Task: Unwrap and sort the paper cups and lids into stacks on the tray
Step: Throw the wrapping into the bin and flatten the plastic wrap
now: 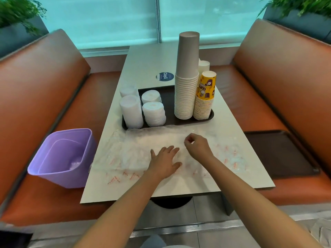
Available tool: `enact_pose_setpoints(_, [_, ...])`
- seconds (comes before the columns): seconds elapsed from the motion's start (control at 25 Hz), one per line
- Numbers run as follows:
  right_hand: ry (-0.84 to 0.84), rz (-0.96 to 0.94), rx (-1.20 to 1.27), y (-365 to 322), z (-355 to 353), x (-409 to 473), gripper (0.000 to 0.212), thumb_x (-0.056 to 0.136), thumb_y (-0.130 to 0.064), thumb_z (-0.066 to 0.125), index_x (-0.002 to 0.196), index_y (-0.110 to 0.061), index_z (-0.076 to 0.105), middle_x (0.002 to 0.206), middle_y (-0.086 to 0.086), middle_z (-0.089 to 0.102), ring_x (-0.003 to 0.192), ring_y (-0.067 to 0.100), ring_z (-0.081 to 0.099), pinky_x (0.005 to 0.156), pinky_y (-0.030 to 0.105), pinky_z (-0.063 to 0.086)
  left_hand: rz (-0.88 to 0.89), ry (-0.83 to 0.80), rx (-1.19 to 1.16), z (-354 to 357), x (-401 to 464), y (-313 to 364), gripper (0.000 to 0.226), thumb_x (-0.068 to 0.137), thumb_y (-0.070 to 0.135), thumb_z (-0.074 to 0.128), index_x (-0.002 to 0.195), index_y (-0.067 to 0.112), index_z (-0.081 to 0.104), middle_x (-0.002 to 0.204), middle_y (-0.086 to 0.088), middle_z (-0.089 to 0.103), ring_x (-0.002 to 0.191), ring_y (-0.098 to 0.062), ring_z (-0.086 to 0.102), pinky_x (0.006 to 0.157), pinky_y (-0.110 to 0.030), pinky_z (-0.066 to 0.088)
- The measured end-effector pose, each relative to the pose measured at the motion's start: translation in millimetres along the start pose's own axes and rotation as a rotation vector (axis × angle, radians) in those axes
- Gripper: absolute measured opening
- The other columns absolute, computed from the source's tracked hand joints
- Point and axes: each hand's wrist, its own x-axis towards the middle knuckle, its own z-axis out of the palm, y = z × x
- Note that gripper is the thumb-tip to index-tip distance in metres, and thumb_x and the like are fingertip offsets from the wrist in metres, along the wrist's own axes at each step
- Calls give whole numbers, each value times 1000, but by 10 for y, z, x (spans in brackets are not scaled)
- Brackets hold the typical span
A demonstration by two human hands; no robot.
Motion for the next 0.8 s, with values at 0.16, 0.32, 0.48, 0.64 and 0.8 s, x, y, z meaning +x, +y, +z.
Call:
enact_pose_setpoints(0.16, [-72,36,43,111,-30,28,23,95,-22,51,112,-14,64,121,4,63,112,20,55,92,23,39,-6,53,-263,46,-4,-85,34,100,30,40,128,24,58,139,1,51,128,-19,44,109,-42,29])
enact_pose_setpoints(0.32, [-245,-33,273,85,-101,-75,39,97,-34,49,130,-15,56,132,-2,54,125,14,46,95,19,29,-118,212,-858,-204,14,-185,28,99,23,46,109,9,69,104,-6,68,96,-15,58,80,-19,41])
enact_pose_setpoints(0.48, [-180,-213,130,-101,-122,-58,28,86,-23,69,112,-15,67,117,-6,58,117,14,52,92,19,32,-98,261,-1139,-628,27,-237,31,100,17,43,106,-2,67,100,-9,65,86,-16,59,69,-8,45])
enact_pose_setpoints(0.64, [25,-302,154,-373,-136,13,22,88,-19,65,107,-11,69,125,3,60,114,17,54,96,33,44,62,199,-869,-852,-36,-387,39,87,34,65,122,18,61,106,5,62,95,-9,56,79,-16,44])
enact_pose_setpoints(0.8, [153,-358,257,-518,-162,49,64,76,-29,77,132,-21,50,141,3,43,125,15,40,103,33,38,126,182,-772,-898,-95,-492,19,94,31,55,105,22,68,100,7,67,93,-9,58,76,-8,43])
